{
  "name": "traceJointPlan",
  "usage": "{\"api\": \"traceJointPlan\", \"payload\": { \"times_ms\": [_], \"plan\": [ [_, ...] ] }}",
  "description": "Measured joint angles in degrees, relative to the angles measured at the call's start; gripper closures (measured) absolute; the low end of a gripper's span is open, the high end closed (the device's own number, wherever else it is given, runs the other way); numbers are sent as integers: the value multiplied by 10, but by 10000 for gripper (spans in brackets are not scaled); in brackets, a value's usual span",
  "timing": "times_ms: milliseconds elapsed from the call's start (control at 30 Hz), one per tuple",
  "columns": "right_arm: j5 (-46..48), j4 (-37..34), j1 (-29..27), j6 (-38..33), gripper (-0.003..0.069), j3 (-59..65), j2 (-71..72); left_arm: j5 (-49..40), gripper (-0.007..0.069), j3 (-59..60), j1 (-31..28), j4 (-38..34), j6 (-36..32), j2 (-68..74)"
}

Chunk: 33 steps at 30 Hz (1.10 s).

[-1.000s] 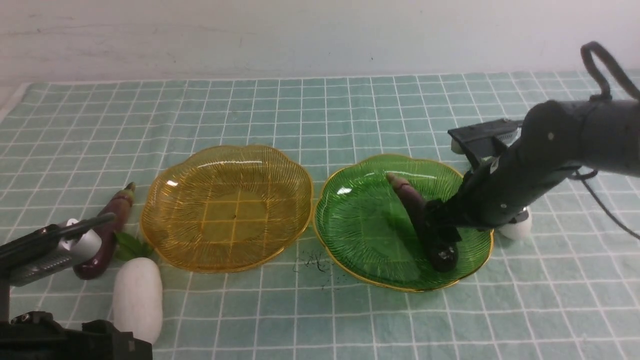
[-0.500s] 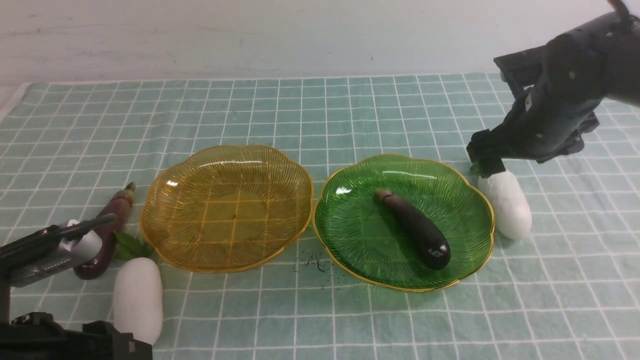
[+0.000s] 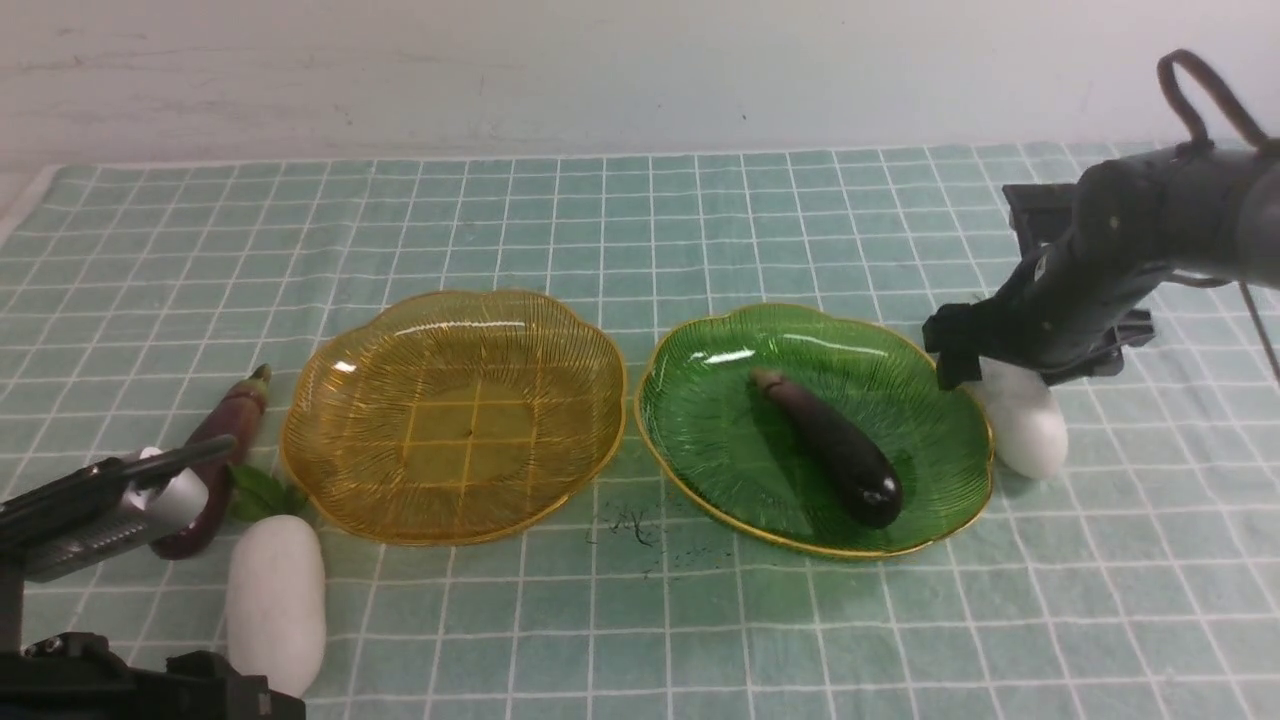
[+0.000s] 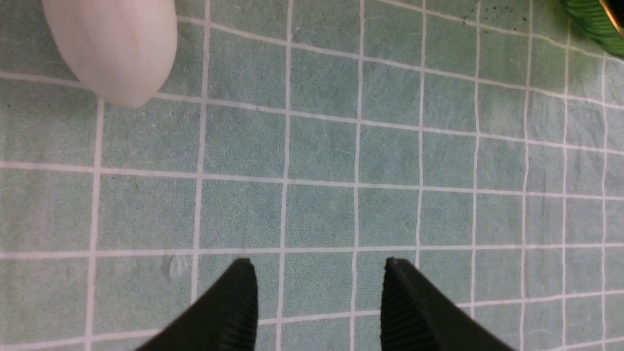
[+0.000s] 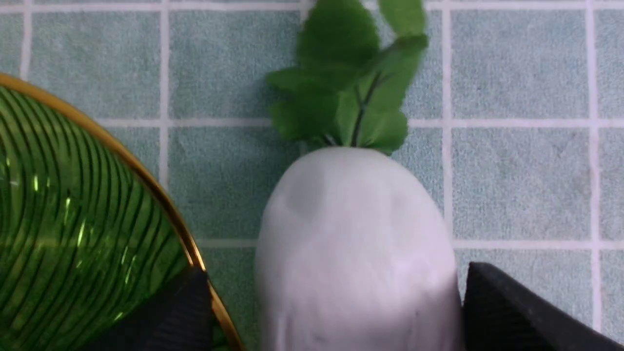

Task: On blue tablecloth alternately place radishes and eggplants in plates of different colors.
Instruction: 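Place the white radish onto the plate beside the other radish with the right gripper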

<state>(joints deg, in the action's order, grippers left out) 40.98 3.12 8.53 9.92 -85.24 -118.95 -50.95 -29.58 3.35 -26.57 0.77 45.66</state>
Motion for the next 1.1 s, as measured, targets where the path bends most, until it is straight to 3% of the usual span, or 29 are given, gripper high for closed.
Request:
{"api": "traceJointPlan", "payload": {
  "times_ms": [200, 600, 900, 1100],
  "plan": [
    [2, 11, 0, -5, 163, -1, 0, -1, 303, 0, 0, 0, 0, 0],
    [5, 9, -3, 4, 179, -2, 3, -2, 303, 0, 0, 0, 0, 0],
    [44, 11, -3, 2, 71, -8, 27, -2, 303, 0, 0, 0, 0, 0],
    [70, 12, -4, 2, 58, -35, 27, -3, 303, 0, 0, 0, 0, 0]
  ]
}}
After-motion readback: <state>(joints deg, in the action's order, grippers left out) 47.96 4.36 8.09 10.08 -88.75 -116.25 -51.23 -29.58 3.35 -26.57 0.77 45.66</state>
